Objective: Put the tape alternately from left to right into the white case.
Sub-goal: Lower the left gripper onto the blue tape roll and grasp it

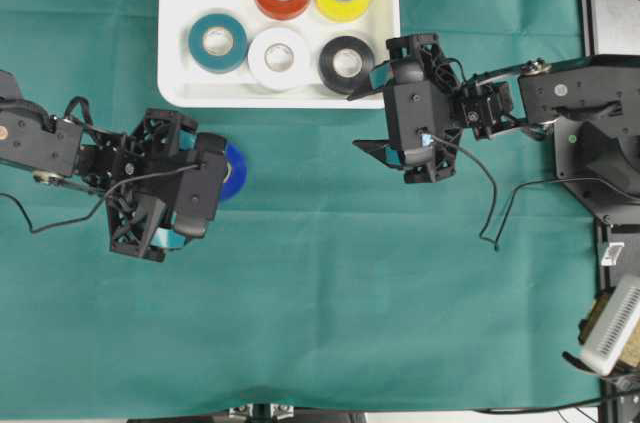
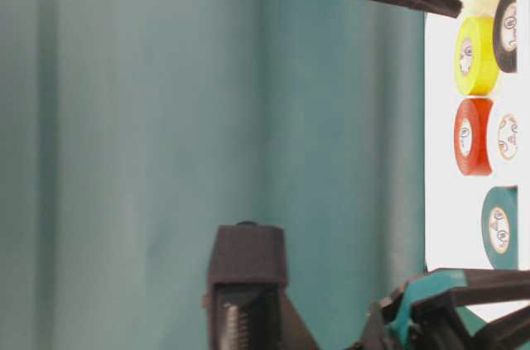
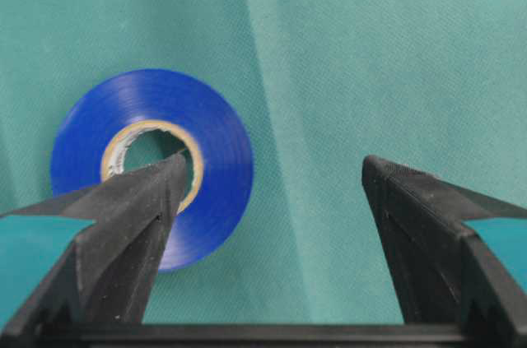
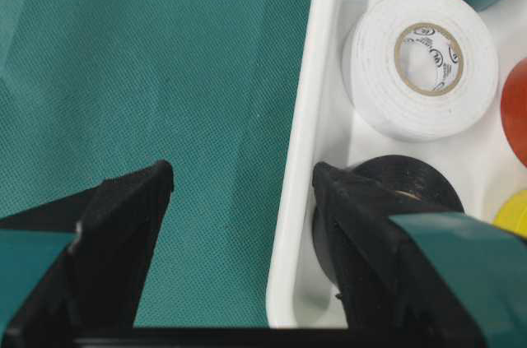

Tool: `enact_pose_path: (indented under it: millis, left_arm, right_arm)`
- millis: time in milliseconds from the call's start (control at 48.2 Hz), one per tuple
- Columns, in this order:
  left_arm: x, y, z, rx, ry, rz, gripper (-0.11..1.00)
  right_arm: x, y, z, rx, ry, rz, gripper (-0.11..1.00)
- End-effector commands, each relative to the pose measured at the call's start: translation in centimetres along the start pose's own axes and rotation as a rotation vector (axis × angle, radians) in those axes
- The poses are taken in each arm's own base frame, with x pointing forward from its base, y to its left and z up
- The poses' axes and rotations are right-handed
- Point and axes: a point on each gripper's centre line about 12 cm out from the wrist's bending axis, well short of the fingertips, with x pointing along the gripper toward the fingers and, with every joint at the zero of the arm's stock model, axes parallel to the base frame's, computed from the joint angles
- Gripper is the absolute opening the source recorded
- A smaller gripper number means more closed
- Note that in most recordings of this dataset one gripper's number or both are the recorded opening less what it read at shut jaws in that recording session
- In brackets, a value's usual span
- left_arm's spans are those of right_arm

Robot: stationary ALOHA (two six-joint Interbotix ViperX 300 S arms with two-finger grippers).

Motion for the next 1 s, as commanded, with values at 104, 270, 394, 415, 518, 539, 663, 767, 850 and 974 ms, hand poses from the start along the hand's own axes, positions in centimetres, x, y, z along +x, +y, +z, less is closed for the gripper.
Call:
enact_pose_path:
  millis: [104,270,394,415,518,539,663,767,850,974]
  left_arm:
    - [0.5,0.0,0.9,0.001,-0.04,0.001,0.42]
    - [0.9,0.5,0.7,-0.008,-0.038,0.01,0.41]
    - [1.3,0.9,0.4,-0.016,-0.027,0.016,0.42]
    - [1.3,0.9,0.4,-0.017,-0.026,0.016,0.42]
    - [1.7,1.0,0.0,-0.02,-0.01,0.017,0.41]
    - [1.7,1.0,-0.1,-0.02,-0.009,0.017,0.42]
    - [2.2,1.2,-0.5,-0.024,0.007,0.019,0.42]
    - [2.3,1.2,-0.4,-0.024,0.008,0.019,0.41]
    - [2.3,1.2,-0.3,-0.024,0.007,0.019,0.41]
    - [2.4,1.2,-0.4,-0.025,0.011,0.019,0.41]
  right_arm:
    - [-0.2,0.0,0.6,0.003,-0.025,0.003,0.73]
    - [-0.2,0.0,0.7,0.003,-0.027,0.003,0.73]
    - [-0.2,0.1,0.7,0.003,-0.034,0.007,0.73]
    - [-0.2,0.1,0.8,0.003,-0.037,0.008,0.73]
    - [-0.2,0.1,0.8,0.003,-0.039,0.01,0.73]
    - [-0.1,0.1,0.8,0.003,-0.039,0.01,0.73]
    - [0.0,0.1,0.8,0.002,-0.039,0.012,0.73]
    - [0.2,0.2,0.8,0.002,-0.037,0.014,0.73]
    - [0.3,0.2,0.7,0.002,-0.033,0.014,0.73]
    - [0.3,0.2,0.8,0.002,-0.034,0.015,0.73]
